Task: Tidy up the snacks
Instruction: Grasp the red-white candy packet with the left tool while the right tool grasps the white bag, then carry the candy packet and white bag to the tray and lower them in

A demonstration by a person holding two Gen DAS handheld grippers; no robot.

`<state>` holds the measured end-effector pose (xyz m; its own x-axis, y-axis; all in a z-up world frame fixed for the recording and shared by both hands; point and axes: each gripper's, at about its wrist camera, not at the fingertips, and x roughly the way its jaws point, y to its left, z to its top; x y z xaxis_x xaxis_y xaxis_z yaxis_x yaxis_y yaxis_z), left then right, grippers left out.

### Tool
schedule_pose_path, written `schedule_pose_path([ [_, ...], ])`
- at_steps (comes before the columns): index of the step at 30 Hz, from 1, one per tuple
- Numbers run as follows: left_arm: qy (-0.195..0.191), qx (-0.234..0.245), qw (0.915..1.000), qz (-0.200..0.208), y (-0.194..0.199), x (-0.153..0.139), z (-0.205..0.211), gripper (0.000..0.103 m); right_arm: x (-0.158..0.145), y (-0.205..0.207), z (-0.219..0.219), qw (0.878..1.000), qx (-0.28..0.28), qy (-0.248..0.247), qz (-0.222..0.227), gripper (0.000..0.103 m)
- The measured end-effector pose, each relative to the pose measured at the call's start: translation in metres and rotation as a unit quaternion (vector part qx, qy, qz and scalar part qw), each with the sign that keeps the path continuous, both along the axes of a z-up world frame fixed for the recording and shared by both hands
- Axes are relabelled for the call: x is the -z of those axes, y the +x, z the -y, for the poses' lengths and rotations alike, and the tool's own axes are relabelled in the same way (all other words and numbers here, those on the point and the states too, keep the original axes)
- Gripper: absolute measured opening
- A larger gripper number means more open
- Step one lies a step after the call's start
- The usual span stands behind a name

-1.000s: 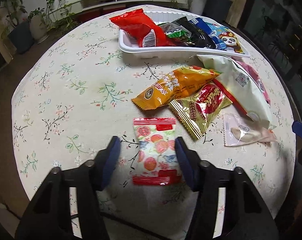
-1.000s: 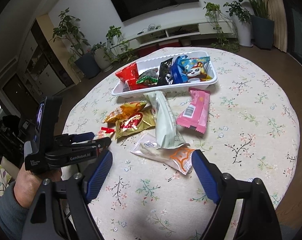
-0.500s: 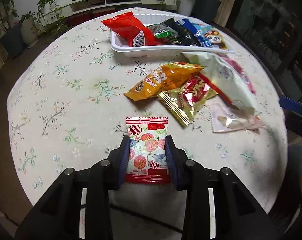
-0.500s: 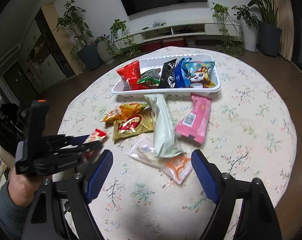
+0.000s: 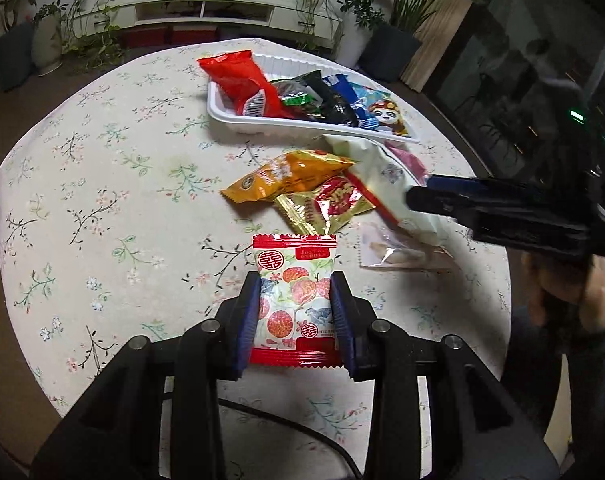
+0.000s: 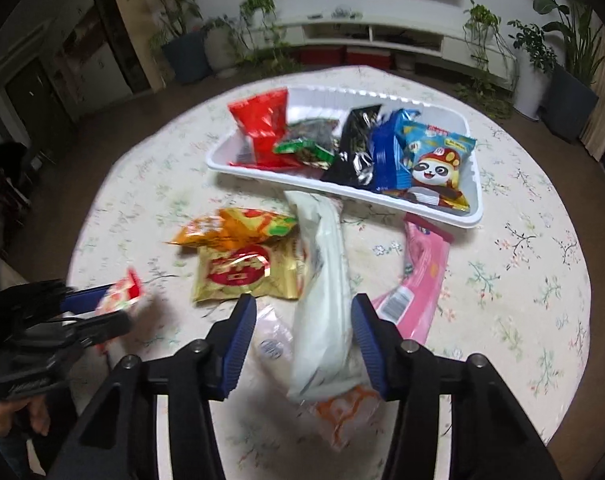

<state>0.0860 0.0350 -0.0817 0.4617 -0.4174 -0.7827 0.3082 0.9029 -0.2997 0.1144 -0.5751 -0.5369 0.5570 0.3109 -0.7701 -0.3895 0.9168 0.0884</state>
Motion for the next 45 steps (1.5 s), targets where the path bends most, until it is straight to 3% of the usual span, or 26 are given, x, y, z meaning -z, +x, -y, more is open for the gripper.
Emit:
schedule_pose_path([
  [9, -0.011, 0.004, 0.9999, -0.004, -0.001, 0.003, -0.001, 0.032, 0.019, 0.029, -0.017, 0.998, 0.003, -0.055, -0.042, 0.052],
  [15, -0.014, 0.004, 0.9999, -0.007, 0.002, 0.007, -0.002, 0.032, 0.033, 0.034, -0.022, 0.996, 0.0, -0.064, -0.059, 0.038],
  [26, -0.018, 0.003, 0.9998, -0.006, 0.002, 0.008, -0.003, 0.032, 0.032, 0.035, -0.014, 0.998, -0.001, -0.036, -0.06, 0.027],
  [45, -0.04, -0.009, 0.9991, 0.008, 0.001, -0.005, -0.008, 0.032, -0.006, 0.003, 0.006, 0.999, 0.011, 0.05, -0.013, 0.023],
])
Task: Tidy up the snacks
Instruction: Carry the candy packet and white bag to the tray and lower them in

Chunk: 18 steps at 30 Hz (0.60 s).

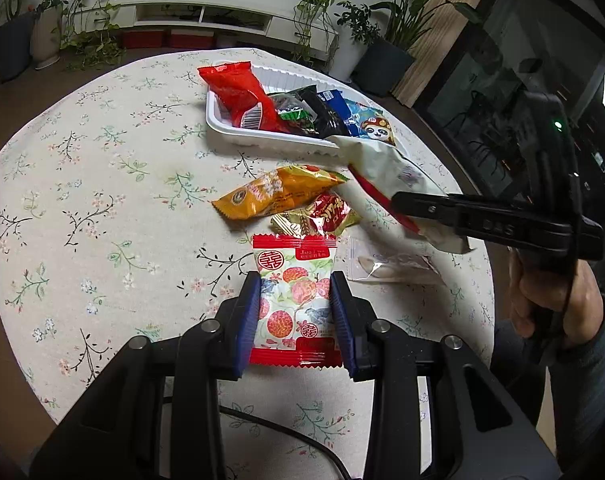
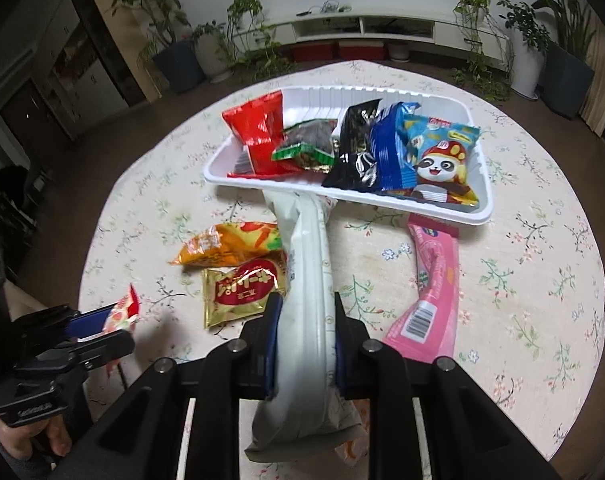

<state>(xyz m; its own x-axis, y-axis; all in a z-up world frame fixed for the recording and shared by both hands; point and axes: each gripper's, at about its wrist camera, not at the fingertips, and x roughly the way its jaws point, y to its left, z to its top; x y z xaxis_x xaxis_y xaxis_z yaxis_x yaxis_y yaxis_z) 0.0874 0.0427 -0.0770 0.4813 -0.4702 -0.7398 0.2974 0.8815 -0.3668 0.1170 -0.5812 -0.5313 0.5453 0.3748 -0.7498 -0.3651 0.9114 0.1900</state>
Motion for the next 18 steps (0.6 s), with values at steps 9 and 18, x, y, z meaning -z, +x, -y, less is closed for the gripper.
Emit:
schedule_pose_path([
  [9, -0.015, 0.001, 0.9999, 0.003, 0.006, -0.009, 0.001, 0.032, -0.012, -0.013, 0.023, 0.998, 0.014, 0.054, 0.009, 0.023],
  [18, -0.023, 0.004, 0.9985, 0.049, 0.056, -0.061, 0.005, 0.032, -0.062, 0.001, 0.068, 0.991, 0.063, 0.093, 0.069, 0.023],
])
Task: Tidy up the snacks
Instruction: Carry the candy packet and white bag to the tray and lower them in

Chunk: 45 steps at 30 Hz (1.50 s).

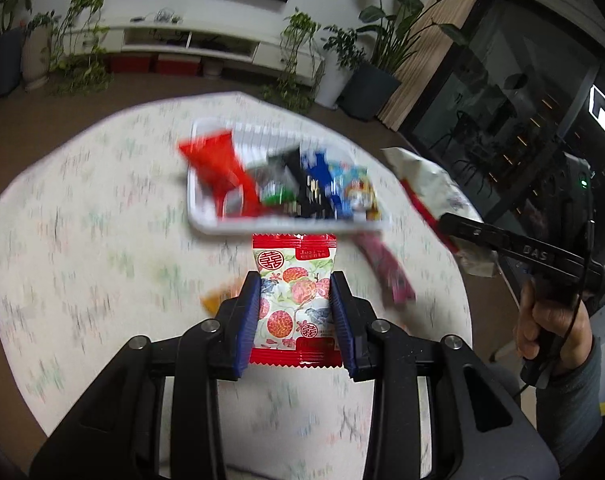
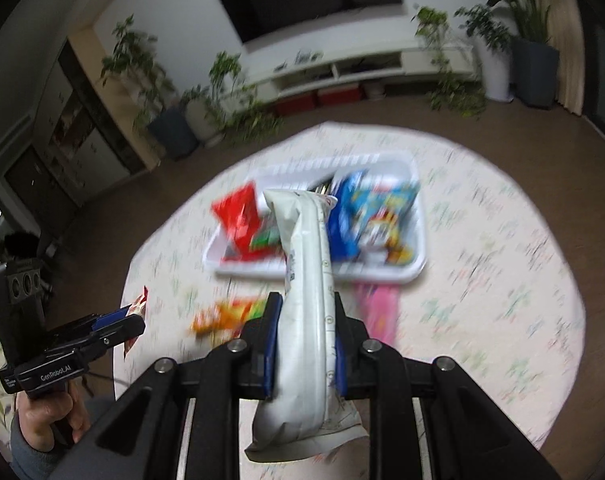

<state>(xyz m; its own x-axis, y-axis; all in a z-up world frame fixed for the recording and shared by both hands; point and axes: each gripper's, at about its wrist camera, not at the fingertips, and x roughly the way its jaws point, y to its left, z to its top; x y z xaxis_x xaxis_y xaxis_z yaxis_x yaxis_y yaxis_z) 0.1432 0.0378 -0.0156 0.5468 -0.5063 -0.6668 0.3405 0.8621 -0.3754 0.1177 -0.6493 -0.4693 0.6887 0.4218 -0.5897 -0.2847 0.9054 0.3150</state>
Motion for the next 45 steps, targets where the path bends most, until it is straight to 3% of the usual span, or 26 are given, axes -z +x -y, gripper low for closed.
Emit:
schedule_pose_path([
  [6, 0.022, -0.004, 0.9992, 0.033, 0.057, -0.038, 0.014, 0.032, -0.045, 0.023, 0.02, 0.998, 0.04, 0.015, 0.056, 0.023],
  [11, 0.043, 0.0, 0.9983, 0.041, 0.113, -0.052, 0.036, 0.032, -0.055, 0.061, 0.006, 0.997, 0.034, 0.017, 0.065, 0.023],
  [17, 0.072, -0.003, 0.9973, 0.013, 0.173, -0.022, 0.062, 0.032, -0.03, 0.114, -0.023, 0.999, 0.02, -0.01, 0.035, 0.023],
  [24, 0.09, -0.002, 0.9959, -0.008, 0.204, 0.024, 0.078, 0.032, 0.011, 0.152, -0.046, 0.999, 0.017, -0.05, -0.004, 0.023],
  [36, 0.108, -0.005, 0.9938, -0.025, 0.227, 0.072, 0.081, 0.034, 0.047, 0.164, -0.06, 0.996, 0.026, -0.077, -0.034, 0.024],
  [45, 0.112, 0.001, 0.9936, -0.014, 0.229, 0.077, 0.082, 0.038, 0.057, 0.169, -0.061, 0.995, 0.029, -0.083, -0.039, 0.028],
])
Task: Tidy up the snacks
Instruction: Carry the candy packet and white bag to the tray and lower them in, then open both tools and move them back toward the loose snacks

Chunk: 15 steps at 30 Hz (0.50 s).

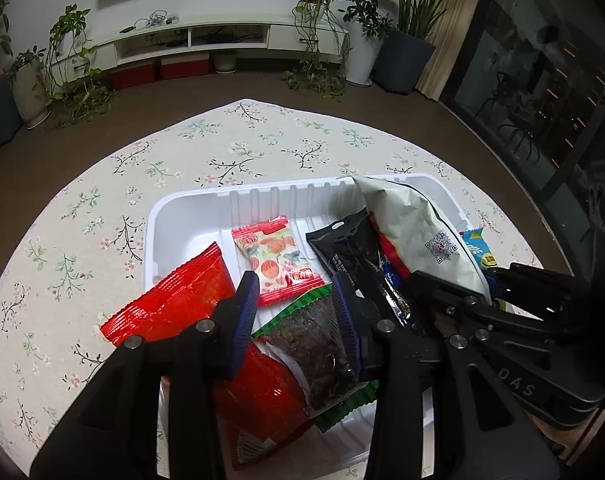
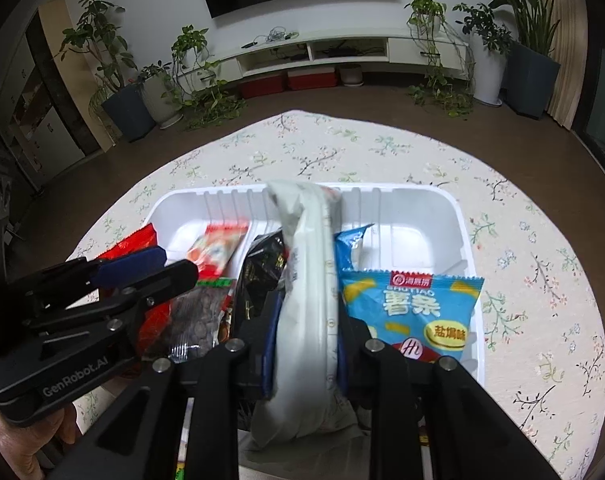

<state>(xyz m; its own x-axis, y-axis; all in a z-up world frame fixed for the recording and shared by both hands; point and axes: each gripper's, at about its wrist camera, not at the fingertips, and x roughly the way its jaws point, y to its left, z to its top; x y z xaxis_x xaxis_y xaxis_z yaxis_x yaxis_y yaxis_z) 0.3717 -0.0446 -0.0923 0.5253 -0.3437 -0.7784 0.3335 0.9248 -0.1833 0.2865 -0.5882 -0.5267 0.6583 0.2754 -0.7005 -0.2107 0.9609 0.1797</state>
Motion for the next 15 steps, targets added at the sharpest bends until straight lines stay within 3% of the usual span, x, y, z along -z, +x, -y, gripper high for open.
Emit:
schedule_pose_path([
  [6, -0.002, 0.002, 0.9999, 0.015, -0.01, -0.014, -0.004, 0.046, 0.003, 0.0, 0.0, 1.0, -0.002, -0.002, -0.003, 0.031],
  [9, -0.002, 0.001, 0.9998, 0.019, -0.021, -0.019, -0.007, 0.05, 0.002, -0.003, 0.0, 1.0, -0.001, -0.006, -0.001, 0.04],
  [11, -0.005, -0.001, 0.9996, 0.029, -0.029, -0.025, -0.012, 0.067, -0.001, -0.007, 0.003, 1.0, 0.004, -0.003, 0.003, 0.051],
  [14, -0.012, -0.004, 0.999, 0.043, -0.049, -0.038, -0.02, 0.083, -0.008, -0.014, 0.007, 1.0, 0.008, 0.008, 0.011, 0.069],
  [15, -0.014, -0.004, 0.9988, 0.047, -0.054, -0.042, -0.022, 0.086, -0.011, -0.016, 0.007, 1.0, 0.008, 0.01, 0.012, 0.07],
])
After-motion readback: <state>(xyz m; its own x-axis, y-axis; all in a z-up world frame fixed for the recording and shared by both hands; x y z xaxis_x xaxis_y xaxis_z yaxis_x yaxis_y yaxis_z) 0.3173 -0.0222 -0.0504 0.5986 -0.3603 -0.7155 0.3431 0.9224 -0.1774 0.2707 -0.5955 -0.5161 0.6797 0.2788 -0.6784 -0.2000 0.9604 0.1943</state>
